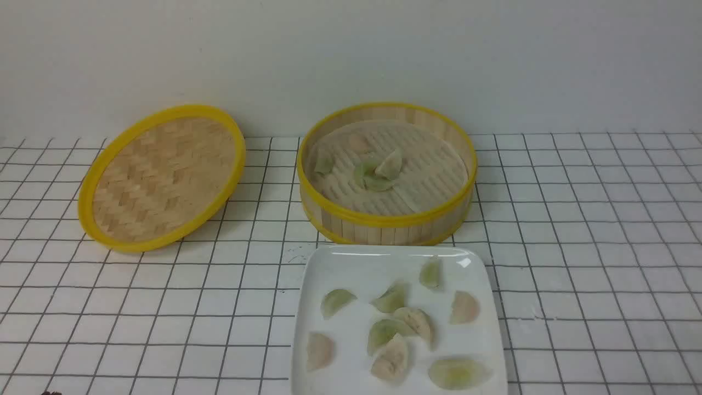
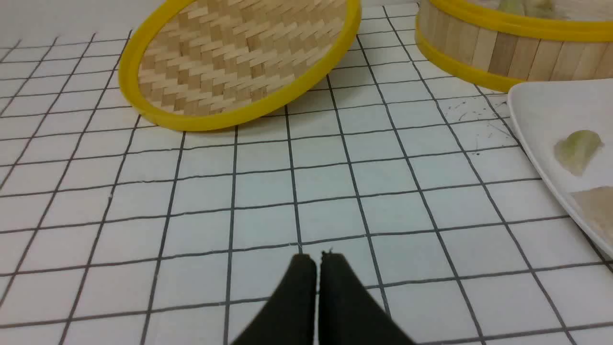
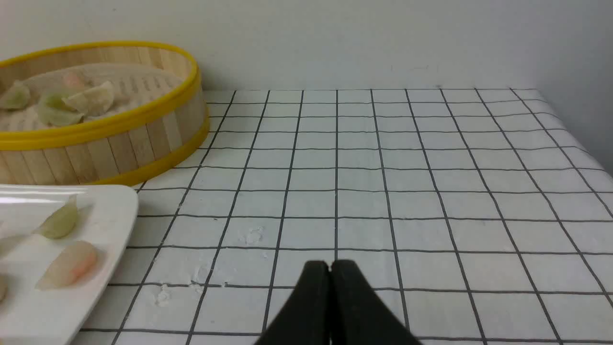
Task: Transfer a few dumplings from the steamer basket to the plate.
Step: Use the left arm to grab a dumpling from the steamer
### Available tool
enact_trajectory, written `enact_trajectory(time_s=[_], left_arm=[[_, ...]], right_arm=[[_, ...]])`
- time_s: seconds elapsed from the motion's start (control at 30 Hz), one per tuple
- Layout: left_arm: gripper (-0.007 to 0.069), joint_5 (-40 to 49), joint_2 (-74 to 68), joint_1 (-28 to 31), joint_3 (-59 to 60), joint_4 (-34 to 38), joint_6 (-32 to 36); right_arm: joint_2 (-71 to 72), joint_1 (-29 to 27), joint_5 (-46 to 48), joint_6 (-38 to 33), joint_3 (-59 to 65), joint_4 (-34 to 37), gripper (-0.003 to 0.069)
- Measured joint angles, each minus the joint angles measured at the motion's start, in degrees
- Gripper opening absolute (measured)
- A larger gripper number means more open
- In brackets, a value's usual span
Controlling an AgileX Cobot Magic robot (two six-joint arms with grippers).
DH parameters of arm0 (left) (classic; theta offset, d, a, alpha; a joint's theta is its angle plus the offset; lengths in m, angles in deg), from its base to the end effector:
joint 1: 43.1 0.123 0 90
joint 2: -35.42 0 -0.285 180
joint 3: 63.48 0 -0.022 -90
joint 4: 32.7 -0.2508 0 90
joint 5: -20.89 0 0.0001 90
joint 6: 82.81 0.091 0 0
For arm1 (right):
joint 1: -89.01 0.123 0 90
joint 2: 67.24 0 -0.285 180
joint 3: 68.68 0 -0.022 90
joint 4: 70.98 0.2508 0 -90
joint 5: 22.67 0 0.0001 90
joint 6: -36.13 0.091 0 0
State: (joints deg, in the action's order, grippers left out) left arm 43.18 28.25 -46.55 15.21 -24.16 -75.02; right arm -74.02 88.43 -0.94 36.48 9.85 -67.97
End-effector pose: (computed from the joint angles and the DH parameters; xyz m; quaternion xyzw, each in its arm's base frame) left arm 0.0518 -0.0083 0.1706 0.0401 0.8075 -0.0411 0.5871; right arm 0.0521 0.0012 0.1724 0.0204 0.8036 0.0211 0.5944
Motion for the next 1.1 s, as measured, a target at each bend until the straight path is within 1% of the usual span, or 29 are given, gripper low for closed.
enact_trajectory(time_s=[0.67,0.7,0.73,0.77,0.8,0.83,0.87,0.9,1.03,1.1], left_arm=[[-0.0006,-1.0,0.0,0.0,0.1,0.4,-0.1],[-0.0006,-3.5,0.0,0.0,0.3,2.9,-1.4],[-0.0006,-3.5,0.0,0.0,0.3,2.9,-1.7],[-0.0006,-7.1,0.0,0.0,0.3,6.8,-3.2],[-0.0006,-9.7,0.0,0.0,0.3,9.0,-4.3],[-0.0006,-14.7,0.0,0.0,0.3,12.5,-4.9],[-0.0006,-16.9,0.0,0.0,0.3,13.9,-5.2],[-0.0006,-22.8,0.0,0.0,0.3,17.5,-5.7],[-0.0006,-34.6,0.0,0.0,0.3,24.6,-7.3],[-0.0006,-40.9,0.0,0.0,0.3,27.4,-9.8]], right_arm=[[0.0,0.0,0.0,0.0,0.0,0.0,-0.0013],[0.0,0.0,0.0,0.0,0.0,0.0,-0.0013],[0.0,0.0,0.0,0.0,0.0,0.0,-0.0013],[0.0,0.0,0.0,0.0,0.0,0.0,-0.0013],[0.0,0.0,0.0,0.0,0.0,0.0,-0.0013],[0.0,0.0,0.0,0.0,0.0,0.0,-0.0013],[0.0,0.0,0.0,0.0,0.0,0.0,-0.0013],[0.0,0.0,0.0,0.0,0.0,0.0,-0.0013],[0.0,0.0,0.0,0.0,0.0,0.0,-0.0013],[0.0,0.0,0.0,0.0,0.0,0.0,-0.0013]])
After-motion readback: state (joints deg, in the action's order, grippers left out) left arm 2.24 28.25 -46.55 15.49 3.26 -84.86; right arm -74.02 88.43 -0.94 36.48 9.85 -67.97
